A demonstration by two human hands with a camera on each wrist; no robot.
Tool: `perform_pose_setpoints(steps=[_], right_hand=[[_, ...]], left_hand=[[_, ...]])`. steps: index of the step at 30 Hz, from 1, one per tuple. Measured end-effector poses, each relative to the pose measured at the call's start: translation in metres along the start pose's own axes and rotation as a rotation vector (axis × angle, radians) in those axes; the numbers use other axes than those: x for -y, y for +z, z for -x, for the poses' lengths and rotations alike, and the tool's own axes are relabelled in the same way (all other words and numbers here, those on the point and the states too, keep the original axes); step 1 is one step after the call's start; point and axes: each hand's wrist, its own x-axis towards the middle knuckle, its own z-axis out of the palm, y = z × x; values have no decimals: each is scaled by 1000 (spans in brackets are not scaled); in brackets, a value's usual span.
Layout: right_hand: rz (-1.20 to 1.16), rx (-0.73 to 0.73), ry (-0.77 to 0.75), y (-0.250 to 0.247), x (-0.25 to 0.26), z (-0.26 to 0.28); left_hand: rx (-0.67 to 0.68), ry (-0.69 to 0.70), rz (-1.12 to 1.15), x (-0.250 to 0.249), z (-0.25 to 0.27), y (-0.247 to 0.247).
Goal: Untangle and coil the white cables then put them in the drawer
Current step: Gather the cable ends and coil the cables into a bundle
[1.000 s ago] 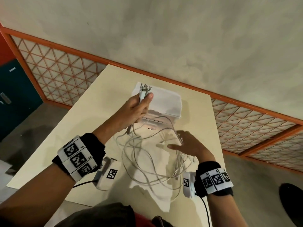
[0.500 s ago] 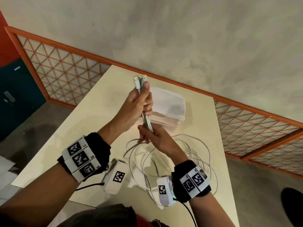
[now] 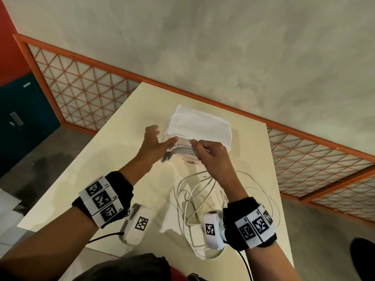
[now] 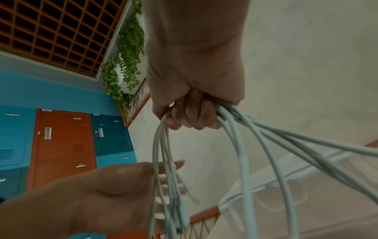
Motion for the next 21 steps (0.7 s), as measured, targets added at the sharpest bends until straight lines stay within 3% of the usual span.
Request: perform_pose_setpoints(steps=[1,3,6,10,12,17,21], right_hand=[[21,21,8,-2,-1,-1],[54,62,18,-3,-1,-2],[71,113,32,-8,1,-5],[57,98,70,-26,-2,-9],[6,112,117,-31,-6,-11],[-217,177,270,-30,-33,-4],[-316,65,344,-10,-45,4]], left_hand=[[6,121,-117,-3,4,1],[169,264,-197,-15,15,4],[491,251,-224,-26,30,10],[742,73,-16,-17,35,15],[748,62,55,-17,35,14],[608,131,235,-33,22,5],[544,149,270,-30,21,7]])
